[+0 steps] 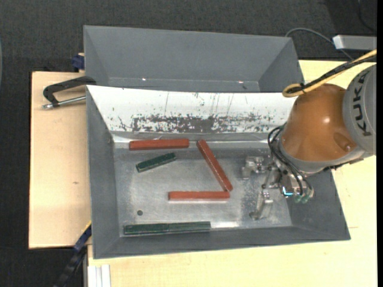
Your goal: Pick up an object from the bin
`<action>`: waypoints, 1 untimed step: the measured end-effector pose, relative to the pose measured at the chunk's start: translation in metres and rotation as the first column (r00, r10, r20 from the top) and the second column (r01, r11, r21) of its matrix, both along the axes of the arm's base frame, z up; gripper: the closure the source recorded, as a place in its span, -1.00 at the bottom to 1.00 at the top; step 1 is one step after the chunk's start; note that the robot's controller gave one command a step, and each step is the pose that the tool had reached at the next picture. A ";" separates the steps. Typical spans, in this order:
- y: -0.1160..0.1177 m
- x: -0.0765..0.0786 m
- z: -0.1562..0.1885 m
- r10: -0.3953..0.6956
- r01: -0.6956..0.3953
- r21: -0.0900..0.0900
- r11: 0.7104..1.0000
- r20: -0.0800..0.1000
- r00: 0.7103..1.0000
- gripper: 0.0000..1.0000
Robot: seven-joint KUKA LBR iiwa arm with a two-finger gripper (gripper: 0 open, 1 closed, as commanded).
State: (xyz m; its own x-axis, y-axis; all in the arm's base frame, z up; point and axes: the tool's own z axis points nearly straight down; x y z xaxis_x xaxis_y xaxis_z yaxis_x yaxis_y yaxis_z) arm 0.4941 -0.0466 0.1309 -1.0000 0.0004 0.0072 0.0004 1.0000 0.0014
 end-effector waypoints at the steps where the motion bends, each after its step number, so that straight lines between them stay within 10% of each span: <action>1: 0.000 0.002 0.004 0.001 -0.001 -0.001 1.000 0.008 1.000 -1.00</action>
Offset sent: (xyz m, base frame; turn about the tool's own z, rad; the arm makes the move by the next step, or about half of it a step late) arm 0.0075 0.0551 -0.0529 -0.0251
